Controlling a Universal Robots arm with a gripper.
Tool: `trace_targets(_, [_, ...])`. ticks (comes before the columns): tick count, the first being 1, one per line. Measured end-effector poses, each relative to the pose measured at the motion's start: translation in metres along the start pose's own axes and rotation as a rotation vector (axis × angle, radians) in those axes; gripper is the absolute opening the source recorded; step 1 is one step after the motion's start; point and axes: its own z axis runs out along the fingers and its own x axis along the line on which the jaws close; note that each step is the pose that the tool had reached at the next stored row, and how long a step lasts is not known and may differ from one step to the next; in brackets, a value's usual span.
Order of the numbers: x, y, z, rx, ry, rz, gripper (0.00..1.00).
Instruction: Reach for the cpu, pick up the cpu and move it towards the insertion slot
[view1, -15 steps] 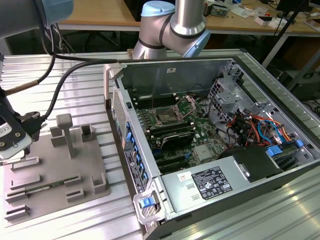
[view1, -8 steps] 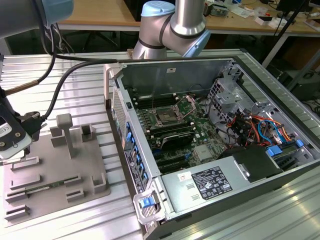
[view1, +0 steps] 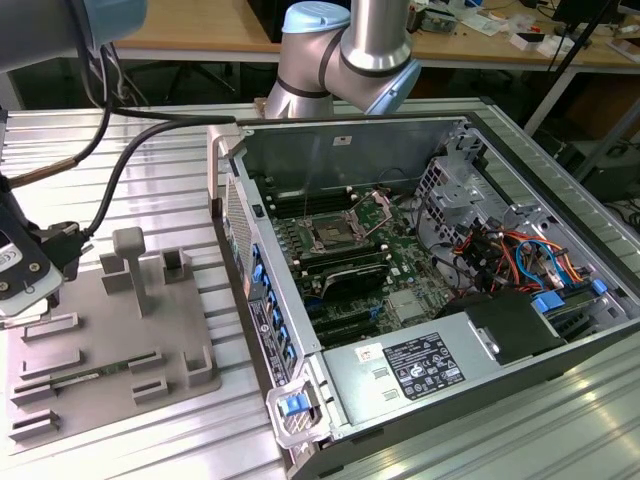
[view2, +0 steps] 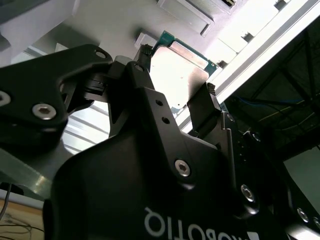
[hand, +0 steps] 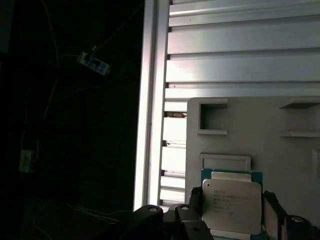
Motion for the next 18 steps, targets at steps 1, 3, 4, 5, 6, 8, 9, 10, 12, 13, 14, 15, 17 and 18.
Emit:
trace_targets(1, [0.0000, 0.0001, -0.0008, -0.0002, 0.0000, 0.000, 0.55])
trace_targets(3, [0.0000, 0.0002, -0.0029, -0.0005, -0.0001, 0.000, 0.55])
trace_targets(4, [0.0000, 0.0002, -0.0035, -0.0006, -0.0001, 0.000, 0.55])
trace_targets(5, [0.0000, 0.0003, -0.0041, -0.0007, -0.0002, 0.000, 0.55])
trace_targets(6, [0.0000, 0.0004, -0.0050, -0.0009, -0.0001, 0.000, 0.55])
trace_targets(8, [0.0000, 0.0004, -0.0065, -0.0013, -0.0002, 0.000, 0.55])
trace_targets(9, [0.0000, 0.0005, -0.0073, -0.0014, -0.0001, 0.000, 0.55])
trace_targets(10, [0.0000, 0.0006, -0.0086, -0.0019, -0.0002, 0.000, 0.55])
trace_targets(12, [0.0001, 0.0007, -0.0108, -0.0030, -0.0002, 0.000, 0.55])
trace_targets(13, [0.0000, 0.0007, -0.0114, -0.0032, -0.0002, 0.000, 0.55])
trace_targets(14, [0.0001, 0.0008, -0.0120, -0.0037, -0.0003, 0.000, 0.55])
trace_targets(15, [0.0000, 0.0008, -0.0131, -0.0042, -0.0004, 0.000, 0.55])
trace_targets(17, [0.0001, 0.0010, -0.0152, -0.0047, -0.0002, 0.000, 0.55])
trace_targets(18, [0.0001, 0.0011, -0.0163, -0.0049, -0.0003, 0.000, 0.55])
